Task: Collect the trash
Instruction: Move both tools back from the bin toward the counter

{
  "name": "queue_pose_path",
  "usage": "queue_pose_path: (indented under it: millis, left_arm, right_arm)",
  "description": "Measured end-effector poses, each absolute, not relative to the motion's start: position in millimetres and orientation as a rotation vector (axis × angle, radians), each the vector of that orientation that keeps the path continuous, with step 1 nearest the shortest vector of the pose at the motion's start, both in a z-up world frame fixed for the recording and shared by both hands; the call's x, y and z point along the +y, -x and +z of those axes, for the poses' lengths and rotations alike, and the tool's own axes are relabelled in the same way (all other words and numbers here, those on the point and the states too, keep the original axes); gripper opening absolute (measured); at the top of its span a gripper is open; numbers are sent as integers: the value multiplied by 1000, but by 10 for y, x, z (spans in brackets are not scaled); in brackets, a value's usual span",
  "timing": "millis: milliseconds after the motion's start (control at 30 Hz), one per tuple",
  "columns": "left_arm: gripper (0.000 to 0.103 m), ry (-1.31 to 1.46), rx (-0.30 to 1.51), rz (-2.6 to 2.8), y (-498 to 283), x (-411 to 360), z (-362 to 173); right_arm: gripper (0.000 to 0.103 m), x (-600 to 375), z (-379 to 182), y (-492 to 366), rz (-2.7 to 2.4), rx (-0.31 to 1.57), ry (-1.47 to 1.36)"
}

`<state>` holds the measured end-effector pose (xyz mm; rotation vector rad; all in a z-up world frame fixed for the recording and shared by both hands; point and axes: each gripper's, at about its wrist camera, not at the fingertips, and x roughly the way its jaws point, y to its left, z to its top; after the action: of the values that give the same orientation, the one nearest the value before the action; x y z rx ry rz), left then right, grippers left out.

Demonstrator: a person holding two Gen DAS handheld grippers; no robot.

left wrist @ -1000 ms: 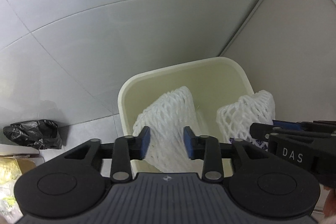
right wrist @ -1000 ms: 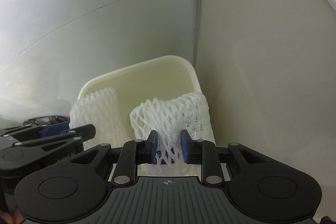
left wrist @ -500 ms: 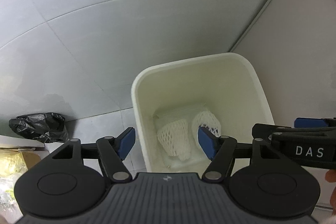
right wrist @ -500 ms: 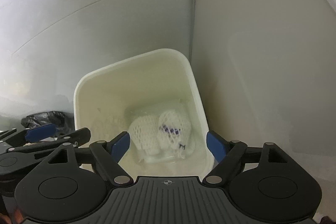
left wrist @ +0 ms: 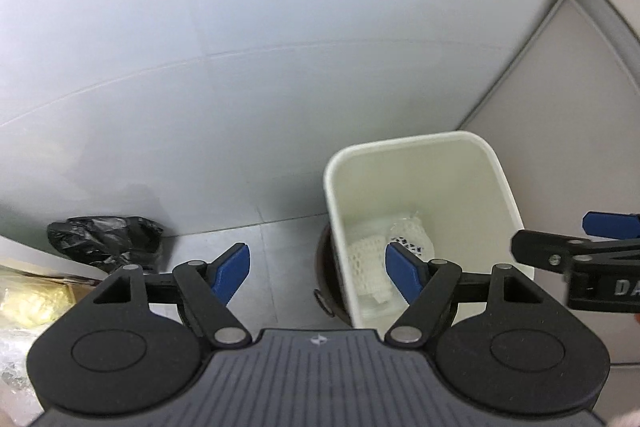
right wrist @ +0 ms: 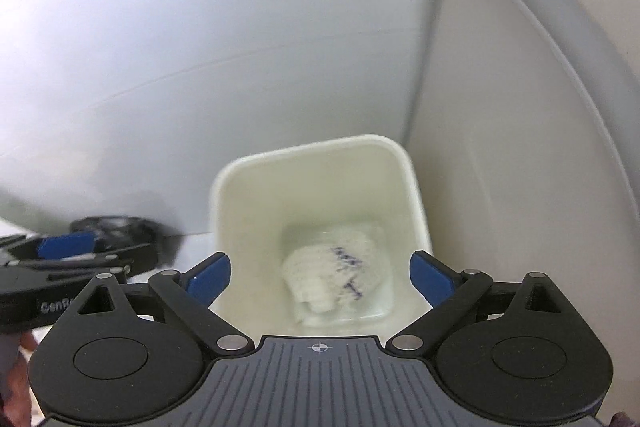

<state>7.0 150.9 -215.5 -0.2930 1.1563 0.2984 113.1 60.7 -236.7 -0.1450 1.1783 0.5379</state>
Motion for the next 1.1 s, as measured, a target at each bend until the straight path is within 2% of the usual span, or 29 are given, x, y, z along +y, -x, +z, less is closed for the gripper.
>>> queue_pose_path:
  millis: [233, 667, 767, 933, 1100]
  left_arm:
    - [73, 356, 1099, 368, 185, 1711, -1901]
    - [76, 405, 993, 353, 287, 1684, -1394]
    - [81, 409, 984, 315, 223, 1644, -1280]
    - [98, 400, 985, 232, 113, 1511, -1137]
    - [102, 376, 994, 161, 8, 1281, -1051]
  right_arm:
    - [98, 623, -1886, -861, 628, 1067, 198]
    - [98, 75, -806, -471, 552, 841, 234]
    - [98, -122, -619, -406, 544, 792, 217]
    - [99, -555, -308, -383, 494, 754, 169]
    - [101, -982, -107, -372, 421, 737, 132]
